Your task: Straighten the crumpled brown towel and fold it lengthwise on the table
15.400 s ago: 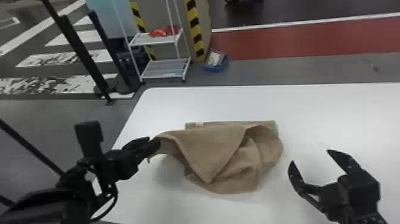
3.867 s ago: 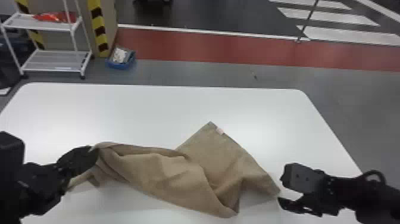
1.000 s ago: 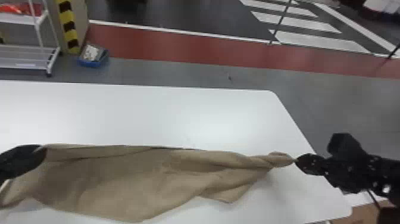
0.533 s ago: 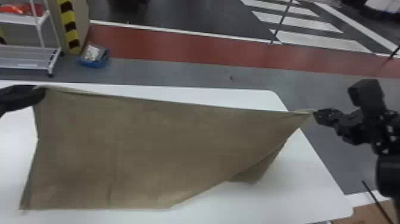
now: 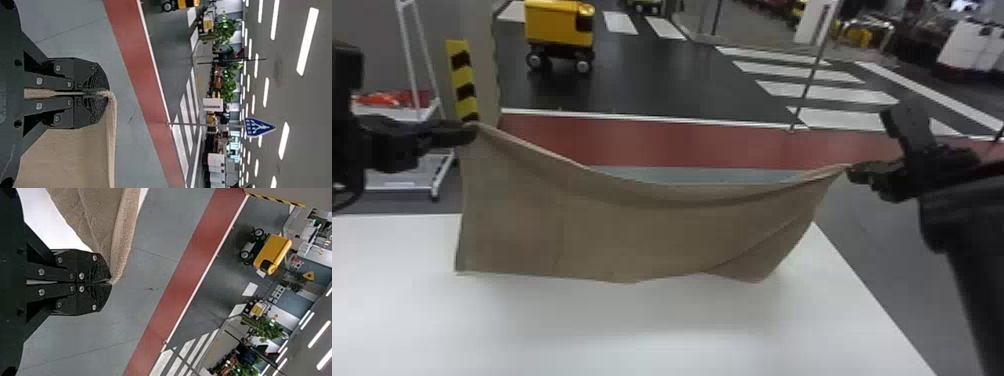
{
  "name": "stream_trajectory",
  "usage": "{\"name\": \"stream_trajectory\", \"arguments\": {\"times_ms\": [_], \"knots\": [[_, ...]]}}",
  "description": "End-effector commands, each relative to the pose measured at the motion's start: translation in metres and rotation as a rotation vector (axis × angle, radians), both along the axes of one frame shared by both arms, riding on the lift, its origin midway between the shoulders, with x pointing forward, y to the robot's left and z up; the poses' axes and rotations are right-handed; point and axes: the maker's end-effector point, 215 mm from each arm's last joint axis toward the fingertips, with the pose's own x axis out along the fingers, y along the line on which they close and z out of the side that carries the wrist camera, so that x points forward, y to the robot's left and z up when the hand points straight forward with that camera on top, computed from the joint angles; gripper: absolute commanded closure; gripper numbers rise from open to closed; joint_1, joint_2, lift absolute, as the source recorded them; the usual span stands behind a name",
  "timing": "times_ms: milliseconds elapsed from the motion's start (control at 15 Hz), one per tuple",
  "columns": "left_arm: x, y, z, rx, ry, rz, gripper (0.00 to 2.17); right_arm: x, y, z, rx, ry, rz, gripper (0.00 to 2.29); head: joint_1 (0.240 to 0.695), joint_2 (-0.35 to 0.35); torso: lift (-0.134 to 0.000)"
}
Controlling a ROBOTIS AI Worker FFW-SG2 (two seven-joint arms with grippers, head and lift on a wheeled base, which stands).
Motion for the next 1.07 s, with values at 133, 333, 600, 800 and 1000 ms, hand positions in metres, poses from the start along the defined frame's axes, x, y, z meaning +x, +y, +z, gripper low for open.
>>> {"name": "stream_trajectory", "arguments": {"times_ms": [133, 333, 600, 800, 1000], "knots": [[0.014, 0.026, 0.041, -0.021, -0.076, 0.023, 1.09, 0.028, 0.005, 0.06, 0.014, -0.07, 0.01, 2.07, 0.392, -0.23, -0.12], [-0.045, 0.064, 0.002, -0.033, -0.059, 0.048, 1.09, -0.038, -0.003, 0.023, -0.005, -0.016, 0.03, 2.07, 0.372, -0.207, -0.12], [-0.139, 0.087, -0.079, -0.022, 0.008, 0.058, 1.09, -0.132, -0.001, -0.05, -0.051, 0.061, 0.097, 2.07, 0.491, -0.203, -0.12], [-0.205, 0.084, -0.113, -0.042, 0.031, 0.024, 1.09, -0.185, 0.004, -0.086, -0.043, 0.087, 0.157, 2.07, 0.64, -0.216, -0.12], [-0.25, 0.089, -0.137, -0.026, 0.043, 0.01, 1.09, -0.214, 0.002, -0.101, -0.049, 0.099, 0.195, 2.07, 0.695, -0.238, -0.12]]}}
